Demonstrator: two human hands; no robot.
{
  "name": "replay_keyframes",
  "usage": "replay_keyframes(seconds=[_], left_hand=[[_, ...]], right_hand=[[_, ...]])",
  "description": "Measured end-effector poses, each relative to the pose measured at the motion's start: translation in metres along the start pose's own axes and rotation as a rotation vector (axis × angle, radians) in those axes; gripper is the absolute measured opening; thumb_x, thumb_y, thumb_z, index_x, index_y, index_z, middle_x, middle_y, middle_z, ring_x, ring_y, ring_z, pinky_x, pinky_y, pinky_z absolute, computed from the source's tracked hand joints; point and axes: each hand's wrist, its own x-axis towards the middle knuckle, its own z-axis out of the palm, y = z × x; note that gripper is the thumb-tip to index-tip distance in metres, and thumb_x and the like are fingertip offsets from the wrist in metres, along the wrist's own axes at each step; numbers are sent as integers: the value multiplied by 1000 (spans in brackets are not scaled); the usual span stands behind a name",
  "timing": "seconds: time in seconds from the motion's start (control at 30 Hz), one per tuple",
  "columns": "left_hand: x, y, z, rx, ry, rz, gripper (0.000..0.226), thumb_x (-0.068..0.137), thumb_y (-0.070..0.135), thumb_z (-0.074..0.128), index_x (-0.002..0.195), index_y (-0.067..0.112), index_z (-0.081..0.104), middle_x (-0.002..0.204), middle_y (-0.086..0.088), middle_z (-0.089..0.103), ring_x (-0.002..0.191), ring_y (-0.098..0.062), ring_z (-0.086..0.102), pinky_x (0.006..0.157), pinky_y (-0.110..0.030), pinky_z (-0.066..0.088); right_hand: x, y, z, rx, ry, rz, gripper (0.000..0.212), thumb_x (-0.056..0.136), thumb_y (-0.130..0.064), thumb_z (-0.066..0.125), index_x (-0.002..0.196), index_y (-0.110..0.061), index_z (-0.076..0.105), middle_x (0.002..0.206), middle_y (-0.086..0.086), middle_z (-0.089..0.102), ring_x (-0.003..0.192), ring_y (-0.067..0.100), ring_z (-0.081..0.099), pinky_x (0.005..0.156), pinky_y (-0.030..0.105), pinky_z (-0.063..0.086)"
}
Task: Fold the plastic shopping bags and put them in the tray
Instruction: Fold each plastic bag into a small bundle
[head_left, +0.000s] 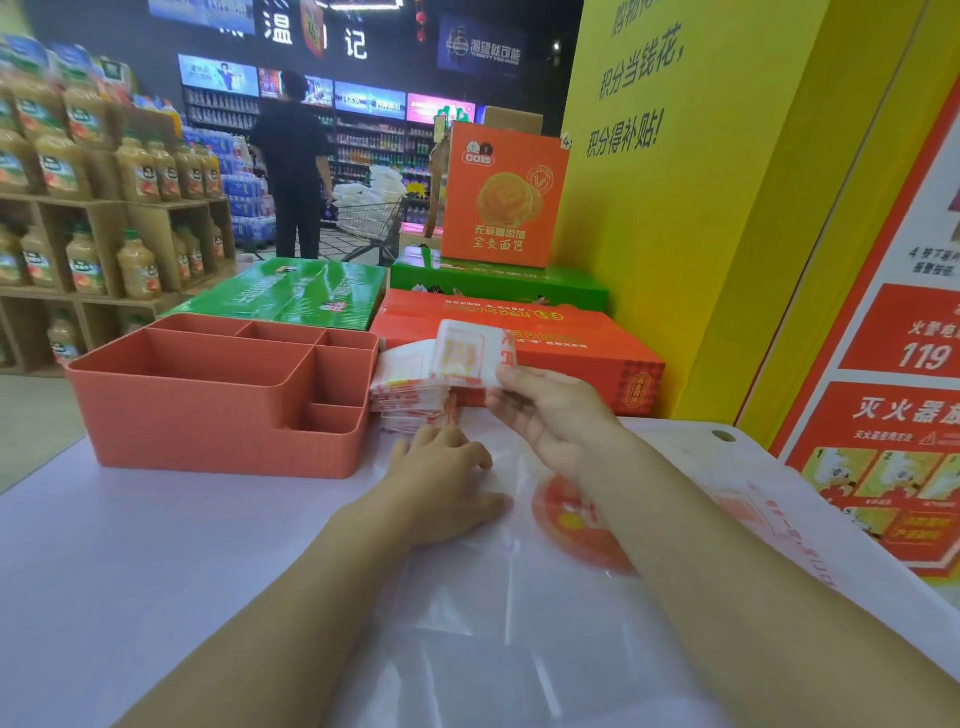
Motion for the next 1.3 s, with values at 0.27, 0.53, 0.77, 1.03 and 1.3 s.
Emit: replay_keyframes(seconds=[0.27,0.53,0.77,1.03,1.3], left_hand=[[1,-2,3,32,9,19,52,87,65,54,130,36,54,134,6,45,124,-24,35,93,-40,26],[4,-4,8,49,6,61,55,89,65,49,135,36,51,146,2,35,120,-26,34,84,-39,22],[2,-2,5,51,-8,38,53,89,65,50,130,32,54,136,3,42,120,-25,35,90,-41,27],[2,-3,4,46,21,8,52,88,65,52,130,34,55,133,6,46,123,-24,36,87,-38,23],[2,0,2,66,-11,-37,52,88,68,51,129,37,56,139,6,45,132,-26,35,102,-44,27]], right_hand=[[45,18,56,-167,87,22,10,88,0,75,91,5,67,69,13,70,53,19,67,64,31,63],[51,24,67,-759,223,-171,27,84,-29,82,75,-15,61,75,9,70,65,25,64,65,39,55],[44,21,61,-810,208,-214,34,86,-45,77,83,-14,64,73,0,60,64,16,52,61,31,43],[20,11,26,-1013,204,-300,35,93,-33,65,74,-4,66,64,15,55,65,22,51,69,47,51],[-59,14,-56,-1544,76,-304,11,89,-37,62,93,-28,65,92,-9,63,94,18,61,79,34,49]])
